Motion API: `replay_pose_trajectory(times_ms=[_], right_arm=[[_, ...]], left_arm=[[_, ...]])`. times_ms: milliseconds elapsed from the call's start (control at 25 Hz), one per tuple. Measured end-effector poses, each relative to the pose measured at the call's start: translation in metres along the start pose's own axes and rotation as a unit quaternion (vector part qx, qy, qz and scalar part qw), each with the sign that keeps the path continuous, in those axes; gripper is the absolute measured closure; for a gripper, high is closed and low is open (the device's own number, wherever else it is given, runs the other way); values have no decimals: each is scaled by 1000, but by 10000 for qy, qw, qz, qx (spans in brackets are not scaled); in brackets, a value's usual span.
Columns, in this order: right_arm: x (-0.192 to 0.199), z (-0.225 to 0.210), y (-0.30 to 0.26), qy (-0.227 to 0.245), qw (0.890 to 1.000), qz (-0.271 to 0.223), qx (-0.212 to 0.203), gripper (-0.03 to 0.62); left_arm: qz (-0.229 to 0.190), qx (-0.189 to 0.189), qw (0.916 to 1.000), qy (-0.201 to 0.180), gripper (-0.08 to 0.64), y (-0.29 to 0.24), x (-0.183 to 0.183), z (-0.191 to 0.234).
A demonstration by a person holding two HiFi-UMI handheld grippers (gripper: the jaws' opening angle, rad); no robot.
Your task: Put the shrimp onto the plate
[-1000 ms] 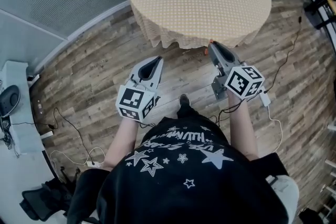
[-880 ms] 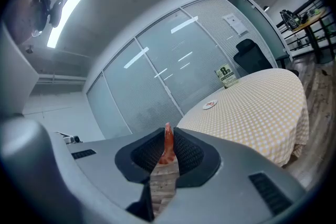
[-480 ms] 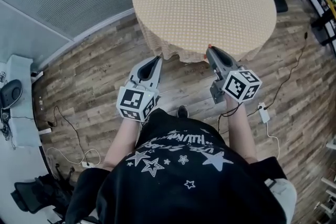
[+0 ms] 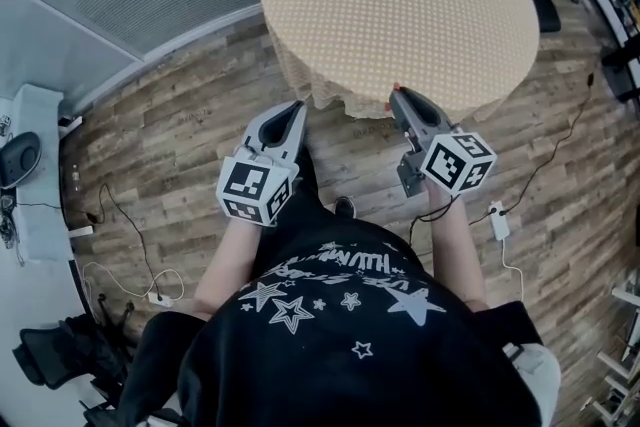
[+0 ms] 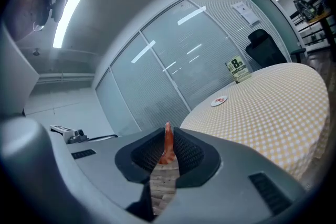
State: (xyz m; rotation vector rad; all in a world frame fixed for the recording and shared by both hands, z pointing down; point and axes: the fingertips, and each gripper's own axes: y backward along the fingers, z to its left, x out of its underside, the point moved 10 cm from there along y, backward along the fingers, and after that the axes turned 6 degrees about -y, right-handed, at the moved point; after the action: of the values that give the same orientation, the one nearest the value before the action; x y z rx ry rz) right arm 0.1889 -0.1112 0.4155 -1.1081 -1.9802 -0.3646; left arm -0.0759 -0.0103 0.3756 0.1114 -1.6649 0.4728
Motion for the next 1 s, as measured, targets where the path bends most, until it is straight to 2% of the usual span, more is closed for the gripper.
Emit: replay_pose_trajectory(times_ms=[640,1000], right_arm=[[-32,-34,-58,46,9994,-31,341,537],[-48,-60,-97,-51,9978,-67,655,537]], left_arm=[[-135,100,9998,70,551,-69,-5,73],[-35,432,9989,176,551,-127,0,114]])
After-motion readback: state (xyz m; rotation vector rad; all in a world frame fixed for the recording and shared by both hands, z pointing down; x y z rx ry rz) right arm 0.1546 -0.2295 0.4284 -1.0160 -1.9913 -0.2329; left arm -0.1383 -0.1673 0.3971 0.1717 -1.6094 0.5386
